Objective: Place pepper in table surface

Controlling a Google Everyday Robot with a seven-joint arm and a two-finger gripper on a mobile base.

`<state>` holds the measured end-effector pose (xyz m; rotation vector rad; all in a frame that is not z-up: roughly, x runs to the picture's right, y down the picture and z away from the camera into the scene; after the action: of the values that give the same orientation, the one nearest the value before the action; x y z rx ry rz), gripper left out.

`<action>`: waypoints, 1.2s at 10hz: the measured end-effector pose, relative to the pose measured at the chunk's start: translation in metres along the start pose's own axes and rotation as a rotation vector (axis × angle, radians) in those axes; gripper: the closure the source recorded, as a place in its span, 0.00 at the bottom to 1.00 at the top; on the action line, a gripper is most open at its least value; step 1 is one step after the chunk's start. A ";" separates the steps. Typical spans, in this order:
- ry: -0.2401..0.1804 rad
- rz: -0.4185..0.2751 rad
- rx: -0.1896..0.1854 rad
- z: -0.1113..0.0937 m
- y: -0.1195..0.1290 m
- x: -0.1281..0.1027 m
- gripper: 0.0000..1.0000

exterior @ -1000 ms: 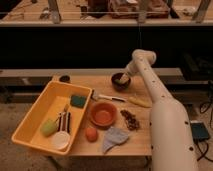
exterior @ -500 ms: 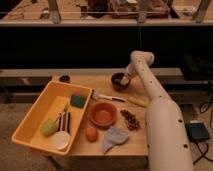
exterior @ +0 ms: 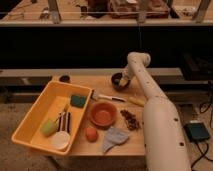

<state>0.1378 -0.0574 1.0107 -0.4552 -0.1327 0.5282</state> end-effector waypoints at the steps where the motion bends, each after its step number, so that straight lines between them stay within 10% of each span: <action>1: 0.003 -0.004 -0.003 0.001 0.001 -0.001 0.61; 5: 0.008 -0.027 -0.017 0.004 0.007 -0.003 0.98; 12: -0.015 -0.009 0.014 -0.023 -0.013 -0.002 1.00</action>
<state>0.1470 -0.0768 0.9963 -0.4366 -0.1452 0.5230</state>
